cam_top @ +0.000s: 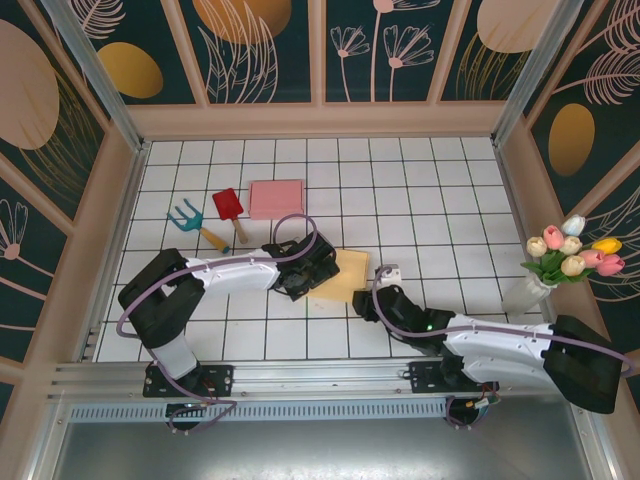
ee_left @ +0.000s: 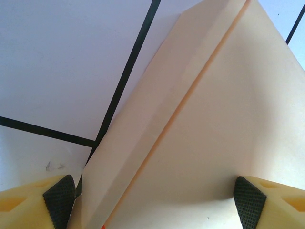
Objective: Fold the paper box
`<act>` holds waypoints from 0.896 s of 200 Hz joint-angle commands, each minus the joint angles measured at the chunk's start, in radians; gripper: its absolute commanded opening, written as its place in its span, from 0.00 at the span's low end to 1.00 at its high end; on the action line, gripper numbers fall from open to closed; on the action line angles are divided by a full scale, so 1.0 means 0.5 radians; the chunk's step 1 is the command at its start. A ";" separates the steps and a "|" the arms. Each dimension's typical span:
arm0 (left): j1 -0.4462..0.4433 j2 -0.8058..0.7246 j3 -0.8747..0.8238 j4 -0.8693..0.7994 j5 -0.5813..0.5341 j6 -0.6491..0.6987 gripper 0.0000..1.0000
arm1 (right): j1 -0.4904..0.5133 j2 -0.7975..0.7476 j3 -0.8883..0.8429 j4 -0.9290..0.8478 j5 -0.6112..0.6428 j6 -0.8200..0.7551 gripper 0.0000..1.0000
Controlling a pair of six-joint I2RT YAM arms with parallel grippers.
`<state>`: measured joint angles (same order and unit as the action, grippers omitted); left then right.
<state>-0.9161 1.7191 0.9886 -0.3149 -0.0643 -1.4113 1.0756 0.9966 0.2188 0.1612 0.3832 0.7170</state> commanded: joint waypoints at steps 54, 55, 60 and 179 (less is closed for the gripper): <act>0.006 0.030 -0.058 -0.149 -0.051 -0.016 0.88 | 0.022 0.155 0.008 0.247 -0.205 0.051 0.40; 0.005 0.031 -0.057 -0.149 -0.050 -0.014 0.88 | 0.023 0.156 0.008 0.248 -0.205 0.051 0.40; 0.006 0.033 -0.054 -0.149 -0.049 -0.017 0.88 | 0.021 0.163 0.011 0.249 -0.204 0.049 0.39; 0.004 0.056 -0.057 -0.140 -0.043 -0.009 0.88 | 0.021 0.128 -0.119 0.351 -0.110 0.014 0.35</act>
<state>-0.9161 1.7191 0.9882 -0.3149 -0.0772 -1.4109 1.0752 1.0718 0.1955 0.2897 0.3393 0.7235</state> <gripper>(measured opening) 0.877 0.352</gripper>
